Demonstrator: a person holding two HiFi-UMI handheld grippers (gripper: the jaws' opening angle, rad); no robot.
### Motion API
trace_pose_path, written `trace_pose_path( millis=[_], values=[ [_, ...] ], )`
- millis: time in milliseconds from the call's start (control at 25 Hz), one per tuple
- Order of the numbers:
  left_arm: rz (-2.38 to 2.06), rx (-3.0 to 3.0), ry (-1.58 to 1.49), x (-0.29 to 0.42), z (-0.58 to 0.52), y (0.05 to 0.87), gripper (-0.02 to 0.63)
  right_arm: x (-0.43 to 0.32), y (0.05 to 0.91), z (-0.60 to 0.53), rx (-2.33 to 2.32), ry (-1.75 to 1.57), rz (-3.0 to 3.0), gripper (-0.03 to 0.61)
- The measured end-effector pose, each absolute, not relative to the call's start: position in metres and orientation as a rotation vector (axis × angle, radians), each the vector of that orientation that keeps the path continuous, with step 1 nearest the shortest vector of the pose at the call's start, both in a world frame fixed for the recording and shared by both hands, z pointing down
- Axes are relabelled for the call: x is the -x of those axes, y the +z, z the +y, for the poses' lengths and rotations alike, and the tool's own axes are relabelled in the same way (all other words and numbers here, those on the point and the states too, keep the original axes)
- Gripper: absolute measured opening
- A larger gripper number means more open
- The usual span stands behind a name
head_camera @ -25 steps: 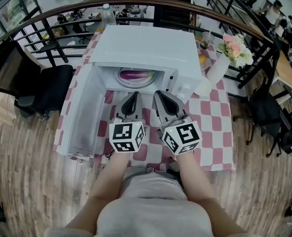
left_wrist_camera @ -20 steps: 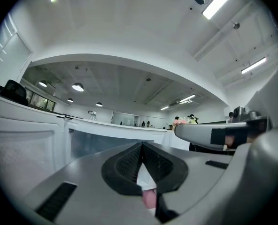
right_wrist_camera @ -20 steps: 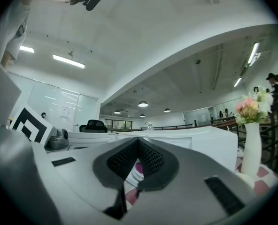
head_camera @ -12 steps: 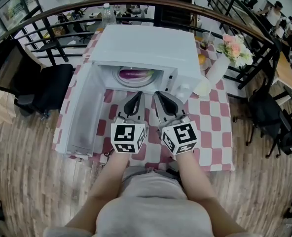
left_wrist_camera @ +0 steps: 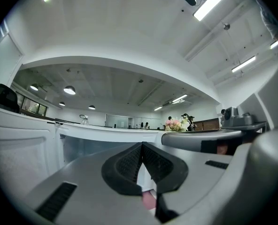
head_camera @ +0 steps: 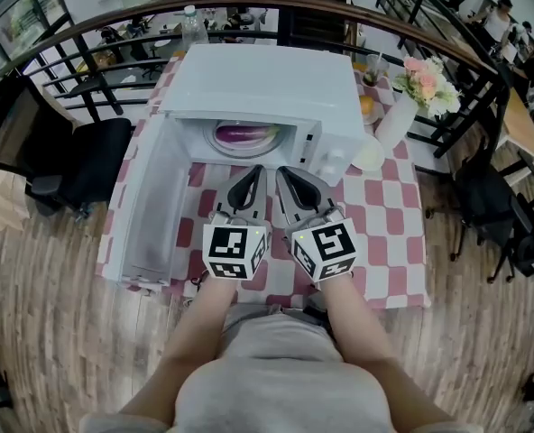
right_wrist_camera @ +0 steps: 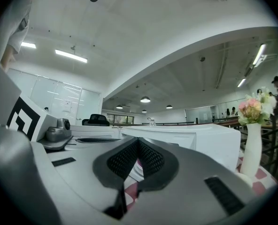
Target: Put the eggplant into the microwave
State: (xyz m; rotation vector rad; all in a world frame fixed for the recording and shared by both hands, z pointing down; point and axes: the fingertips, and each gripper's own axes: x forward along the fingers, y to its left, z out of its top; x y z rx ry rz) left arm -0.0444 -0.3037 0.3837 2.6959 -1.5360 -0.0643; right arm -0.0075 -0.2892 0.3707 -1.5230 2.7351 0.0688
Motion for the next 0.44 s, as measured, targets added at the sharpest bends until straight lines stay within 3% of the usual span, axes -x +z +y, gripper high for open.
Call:
trace_pose_path(
  millis=[440],
  values=[
    [-1.547, -2.708, -0.063, 0.0406, -0.3025, 0.3787, 0.003, 0.0071, 0.3707, -0.2893, 1.509, 0.053, 2.747, 0.024]
  ],
)
